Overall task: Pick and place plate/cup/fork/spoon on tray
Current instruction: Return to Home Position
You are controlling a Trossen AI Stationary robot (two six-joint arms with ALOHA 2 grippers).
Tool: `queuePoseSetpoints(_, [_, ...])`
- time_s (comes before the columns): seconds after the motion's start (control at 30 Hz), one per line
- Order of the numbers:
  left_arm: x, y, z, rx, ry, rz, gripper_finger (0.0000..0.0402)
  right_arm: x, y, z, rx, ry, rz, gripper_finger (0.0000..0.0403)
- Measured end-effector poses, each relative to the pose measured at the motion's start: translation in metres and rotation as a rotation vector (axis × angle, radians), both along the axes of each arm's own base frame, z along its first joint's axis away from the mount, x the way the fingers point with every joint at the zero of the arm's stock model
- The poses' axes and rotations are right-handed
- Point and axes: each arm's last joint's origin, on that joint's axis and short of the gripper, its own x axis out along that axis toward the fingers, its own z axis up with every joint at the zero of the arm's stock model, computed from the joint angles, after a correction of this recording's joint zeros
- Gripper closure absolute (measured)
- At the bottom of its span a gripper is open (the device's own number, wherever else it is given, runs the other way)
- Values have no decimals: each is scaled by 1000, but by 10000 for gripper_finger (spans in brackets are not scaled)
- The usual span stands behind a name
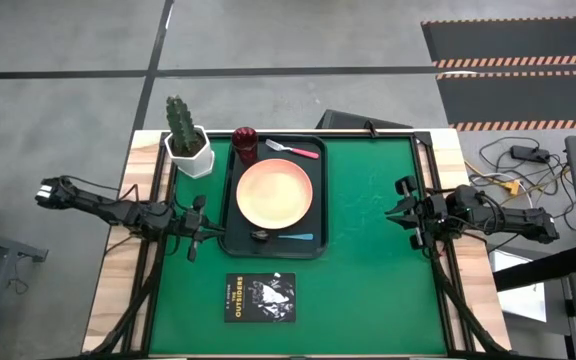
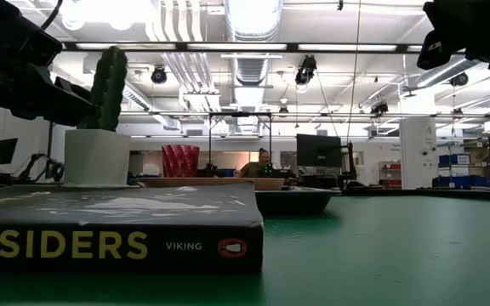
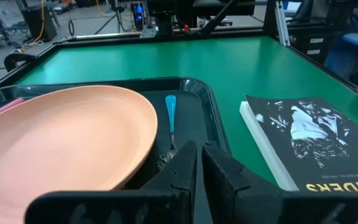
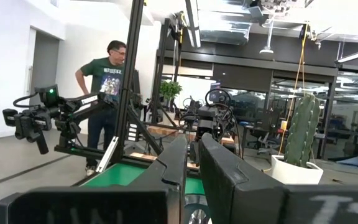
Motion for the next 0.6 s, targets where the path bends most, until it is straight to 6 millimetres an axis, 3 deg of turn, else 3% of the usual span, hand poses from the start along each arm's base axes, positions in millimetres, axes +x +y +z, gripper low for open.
queuePoseSetpoints(0.6, [0, 0, -1, 1, 5, 0, 394, 0, 0, 0, 0, 0, 0, 371])
